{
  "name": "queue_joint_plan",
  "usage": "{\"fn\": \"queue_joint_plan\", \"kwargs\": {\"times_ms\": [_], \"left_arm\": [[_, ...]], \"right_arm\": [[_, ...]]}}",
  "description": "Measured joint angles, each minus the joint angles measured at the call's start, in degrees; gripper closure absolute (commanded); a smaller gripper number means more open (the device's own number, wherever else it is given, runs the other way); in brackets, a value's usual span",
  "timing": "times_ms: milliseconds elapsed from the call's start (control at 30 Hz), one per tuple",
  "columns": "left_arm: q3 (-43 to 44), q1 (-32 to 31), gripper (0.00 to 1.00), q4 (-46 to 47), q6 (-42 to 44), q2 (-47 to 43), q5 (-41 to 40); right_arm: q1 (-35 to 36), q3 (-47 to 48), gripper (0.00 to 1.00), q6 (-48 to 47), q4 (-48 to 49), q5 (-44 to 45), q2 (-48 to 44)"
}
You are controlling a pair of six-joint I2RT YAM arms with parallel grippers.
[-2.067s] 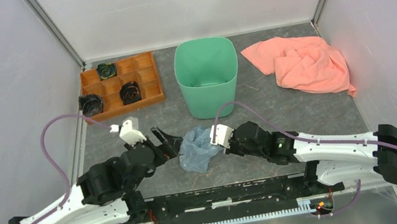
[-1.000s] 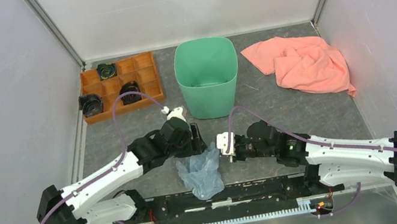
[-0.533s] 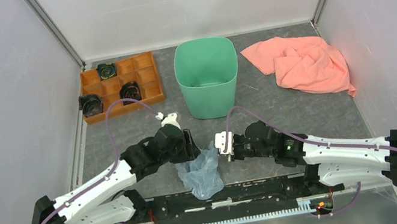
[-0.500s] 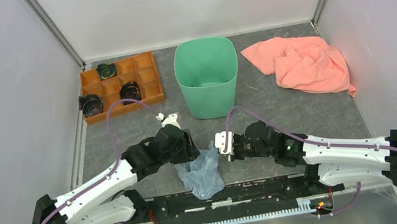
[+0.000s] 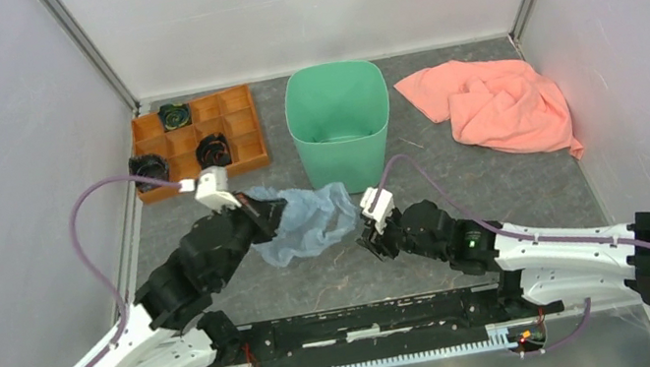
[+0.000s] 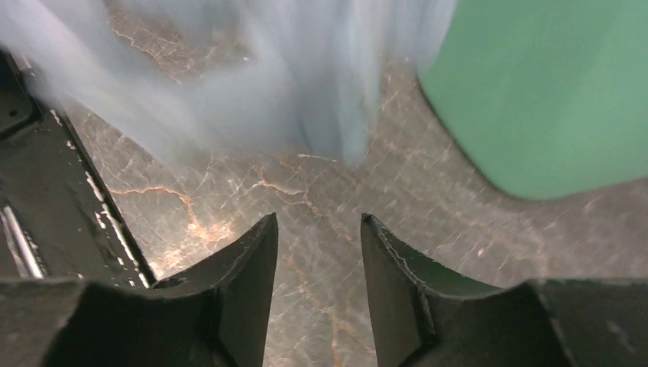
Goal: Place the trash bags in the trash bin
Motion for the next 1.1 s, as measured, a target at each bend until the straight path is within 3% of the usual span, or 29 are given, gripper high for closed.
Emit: {"fn": "queue_joint_plan", "kwargs": {"times_ms": [133,367,500,633,800,1100], "left_arm": [[-3.76,0.0,0.98,8.83,0.0,-7.26,-2.69],[-8.79,0.0,0.98,11.21,-0.07,-6.8,-3.06],[-10.93,0.0,0.98,11.67,-0.22,-7.85,-2.73],[-11.91,0.0,0.98,11.61,-1.11,-9.14,-2.19],[-12.37,0.0,0.98,11.61,-2.38,-10.16,-1.73],[-13.97,0.0,0.98,11.28,-3.69,-10.25,-0.13]], "right_arm": [[0.0,-1.03,0.28,11.02,0.28,0.22,1.44],[-1.97,-3.02,0.07,20.83,0.46,-6.36,-2.97],[-7.63,-5.99,0.05,23.98,3.96,-13.57,-11.5],[-15.23,-7.82,0.02,28.09,9.86,-22.25,-14.05],[-22.29,-10.99,0.02,38.23,20.85,-32.72,-9.01],[-22.6,-12.66,0.02,55.15,43.41,-39.45,-0.24]]}}
